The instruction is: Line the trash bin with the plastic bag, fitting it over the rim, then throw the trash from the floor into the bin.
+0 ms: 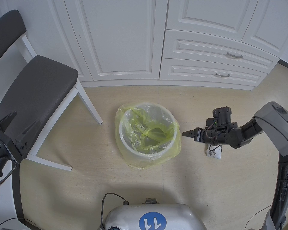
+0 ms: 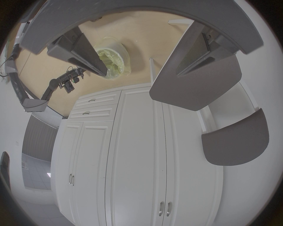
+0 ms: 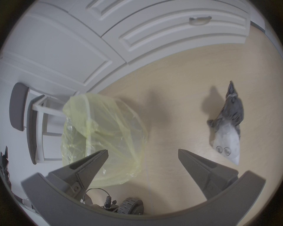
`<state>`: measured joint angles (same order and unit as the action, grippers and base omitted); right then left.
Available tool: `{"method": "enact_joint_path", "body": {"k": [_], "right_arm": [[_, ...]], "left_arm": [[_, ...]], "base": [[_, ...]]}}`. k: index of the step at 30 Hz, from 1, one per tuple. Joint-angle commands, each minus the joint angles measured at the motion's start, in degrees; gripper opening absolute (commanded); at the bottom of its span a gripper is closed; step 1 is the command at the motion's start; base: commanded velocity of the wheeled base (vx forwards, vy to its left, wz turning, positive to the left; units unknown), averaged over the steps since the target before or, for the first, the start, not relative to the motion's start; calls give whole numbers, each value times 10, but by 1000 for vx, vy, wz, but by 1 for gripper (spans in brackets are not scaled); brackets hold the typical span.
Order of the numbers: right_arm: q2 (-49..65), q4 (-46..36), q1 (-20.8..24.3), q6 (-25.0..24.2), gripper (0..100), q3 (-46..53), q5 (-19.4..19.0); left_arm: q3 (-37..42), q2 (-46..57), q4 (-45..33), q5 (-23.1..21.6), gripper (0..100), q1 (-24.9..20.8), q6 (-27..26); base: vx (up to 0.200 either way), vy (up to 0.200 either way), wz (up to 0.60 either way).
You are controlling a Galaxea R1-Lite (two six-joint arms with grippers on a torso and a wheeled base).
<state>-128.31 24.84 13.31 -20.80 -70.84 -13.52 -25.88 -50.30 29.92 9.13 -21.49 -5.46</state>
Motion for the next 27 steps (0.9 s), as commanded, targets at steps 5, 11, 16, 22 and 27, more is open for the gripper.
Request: {"method": "enact_joint_path", "body": {"k": [5,11,16,22,27], "right_arm": [[-90,7,11,-7,100,-42,2],[-194,49,11,-34,100,-130,50],[-252,50,16,-61,100,-217,78],[-290,52,30,-111,100,-287,109],[-306,49,29,-159,100,-344,145]], "left_arm": [[4,-6,6,0,100,0,0],[4,-7,7,-1,100,0,1],[3,-10,8,0,100,0,4],[3,-12,8,-1,100,0,3],[3,-16,8,0,100,0,4]], "base": [[0,0,0],[0,0,0],[0,0,0],[0,0,0],[0,0,0]]}}
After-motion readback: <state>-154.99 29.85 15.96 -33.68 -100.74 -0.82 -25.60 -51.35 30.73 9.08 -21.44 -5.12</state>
